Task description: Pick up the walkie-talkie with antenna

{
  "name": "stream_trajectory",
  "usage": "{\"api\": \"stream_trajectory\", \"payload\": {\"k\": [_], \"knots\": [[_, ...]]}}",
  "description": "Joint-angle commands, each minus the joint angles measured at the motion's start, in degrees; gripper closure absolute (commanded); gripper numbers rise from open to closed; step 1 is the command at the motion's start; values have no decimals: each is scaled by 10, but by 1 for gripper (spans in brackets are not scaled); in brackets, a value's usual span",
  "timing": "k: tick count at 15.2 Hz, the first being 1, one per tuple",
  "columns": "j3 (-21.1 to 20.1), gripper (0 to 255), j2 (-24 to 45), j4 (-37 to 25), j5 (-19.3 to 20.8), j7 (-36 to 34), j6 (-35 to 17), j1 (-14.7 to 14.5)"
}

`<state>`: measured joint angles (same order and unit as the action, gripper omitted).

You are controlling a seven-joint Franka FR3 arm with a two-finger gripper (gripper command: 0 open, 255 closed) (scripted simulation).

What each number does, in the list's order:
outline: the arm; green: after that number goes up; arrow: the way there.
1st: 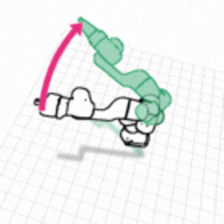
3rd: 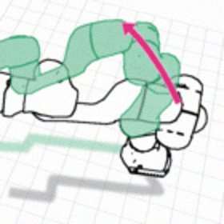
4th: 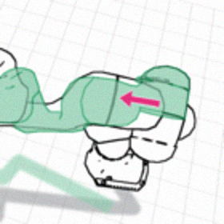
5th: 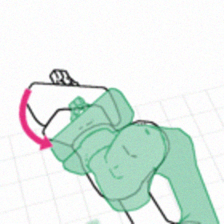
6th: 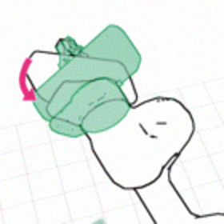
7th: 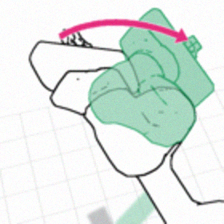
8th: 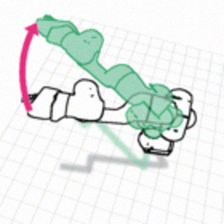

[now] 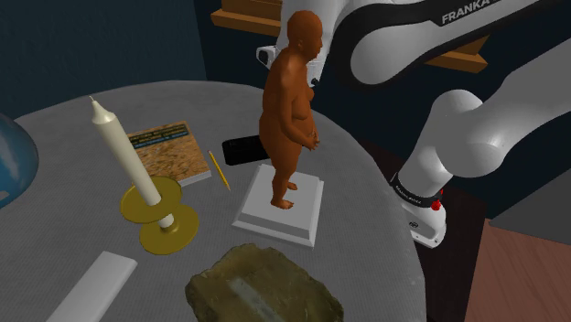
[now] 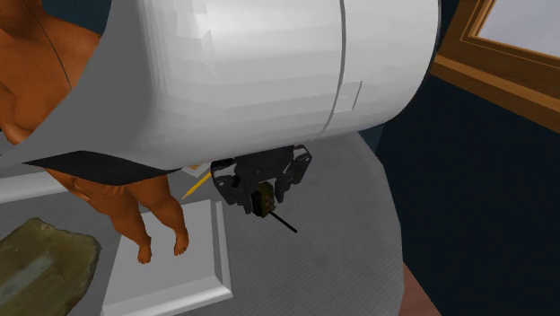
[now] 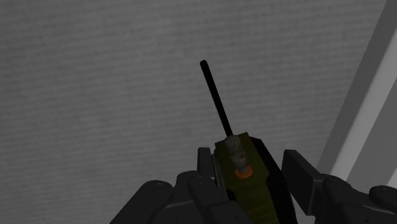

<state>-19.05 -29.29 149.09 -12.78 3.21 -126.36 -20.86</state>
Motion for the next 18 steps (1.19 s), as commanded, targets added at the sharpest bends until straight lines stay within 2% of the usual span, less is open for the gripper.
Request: {"api": "stream_trajectory", "payload": {"k": [1,7,18], "knots": [[0,255,0,0,0,0,-1,0],[0,255,0,0,0,1,0,0],[15,255,-30,-64,9,-2,94,3]]}}
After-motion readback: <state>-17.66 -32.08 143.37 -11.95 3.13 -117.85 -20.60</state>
